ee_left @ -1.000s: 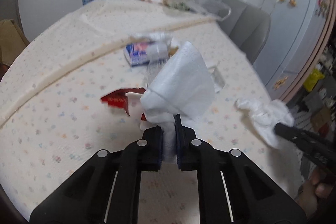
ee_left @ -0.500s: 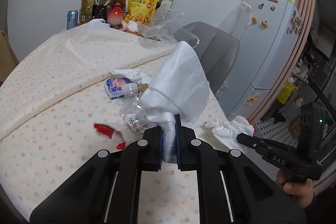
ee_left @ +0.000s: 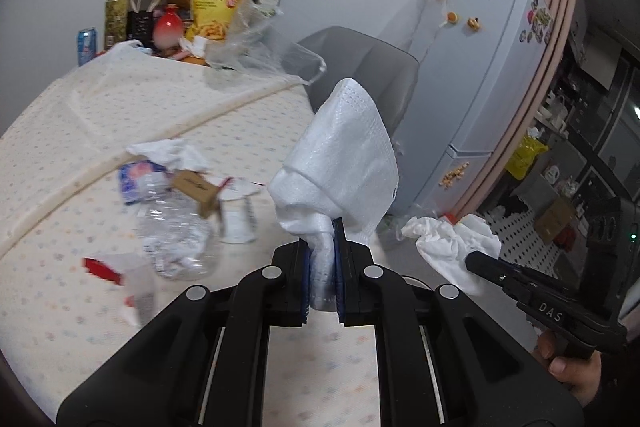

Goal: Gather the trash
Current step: 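Carry the mask and tissue with both grippers over the trash bin, then open both grippers to drop the mask and tissue into the bin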

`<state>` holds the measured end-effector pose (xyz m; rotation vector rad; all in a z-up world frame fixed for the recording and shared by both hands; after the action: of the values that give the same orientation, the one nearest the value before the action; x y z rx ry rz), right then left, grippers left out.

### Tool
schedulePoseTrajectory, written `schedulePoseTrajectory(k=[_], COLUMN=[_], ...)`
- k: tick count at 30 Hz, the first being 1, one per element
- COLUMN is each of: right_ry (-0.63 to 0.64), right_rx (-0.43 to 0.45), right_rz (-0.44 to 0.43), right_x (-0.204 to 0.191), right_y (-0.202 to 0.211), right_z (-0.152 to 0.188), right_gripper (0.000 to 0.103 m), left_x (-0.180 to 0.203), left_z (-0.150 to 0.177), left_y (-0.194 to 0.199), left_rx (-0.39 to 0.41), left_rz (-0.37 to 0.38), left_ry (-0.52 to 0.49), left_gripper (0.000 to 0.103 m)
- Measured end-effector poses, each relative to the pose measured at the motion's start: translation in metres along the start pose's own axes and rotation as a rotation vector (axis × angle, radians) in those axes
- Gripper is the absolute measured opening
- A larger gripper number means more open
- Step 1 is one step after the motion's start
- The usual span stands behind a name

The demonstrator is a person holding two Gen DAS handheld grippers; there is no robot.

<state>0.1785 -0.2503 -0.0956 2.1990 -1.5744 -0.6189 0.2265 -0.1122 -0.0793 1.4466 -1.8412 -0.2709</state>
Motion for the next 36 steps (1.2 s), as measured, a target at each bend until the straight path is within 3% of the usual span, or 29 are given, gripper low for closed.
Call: schedulePoseTrajectory(k=[9, 16, 25, 28, 29, 30, 32, 36], right_ry=[-0.12, -0.238, -0.344, -0.383, -0.4, -0.413, -0.424, -0.469], right_rx=[0.001, -0.029, -0.085, -0.11, -0.114, -0.113, -0.094, -0.096], right_rz=[0.119, 0.198, 0.258, 0.242, 0.223, 0.208, 0.222, 0.214], right_x=[0.09, 0.164, 0.238, 0.258, 0.264, 0.268, 0.28, 0.293], right_y=[0.026, 0.023, -0.001, -0.02, -0.027, -0.032, -0.037, -0.039], right_z=[0.026, 0.058, 0.105, 0.123, 0.129, 0.133, 0.141, 0.153], right_gripper=[0.005, 0.005, 0.008, 0.009, 0.015, 0.039, 0.071, 0.071], left_x=[0.078, 0.13, 0.162, 0.164, 0.164, 0.164, 0.162, 0.163], left_z=[0.033, 0.061, 0.092, 0.1, 0.102, 0.104, 0.108, 0.115], left_y=[-0.066, -0.122, -0.174, -0.184, -0.187, -0.188, -0.191, -0.195], left_rx=[-0.116, -0.218, -0.315, -0.337, -0.342, -0.346, -0.355, -0.371], left_rz=[0.047, 0.055, 0.037, 0.027, 0.022, 0.018, 0.008, -0.006], left_ry=[-0.069, -0.106, -0.12, -0.12, -0.12, -0.12, -0.123, -0.133], left_gripper=[0.01, 0.01, 0.01, 0.01, 0.01, 0.01, 0.01, 0.01])
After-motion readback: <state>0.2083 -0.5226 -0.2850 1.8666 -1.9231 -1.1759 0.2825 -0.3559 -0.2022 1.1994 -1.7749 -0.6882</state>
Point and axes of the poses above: each gripper's, at about its wrist camera, not at the fingertips, and y roughly against the way its jaws point, x to its right, z to its underside, the point moved 10 cm from there along -y, roughly the way its jaws point, and after that the axes turned 13 degrees about y, right-handed, at the moved point
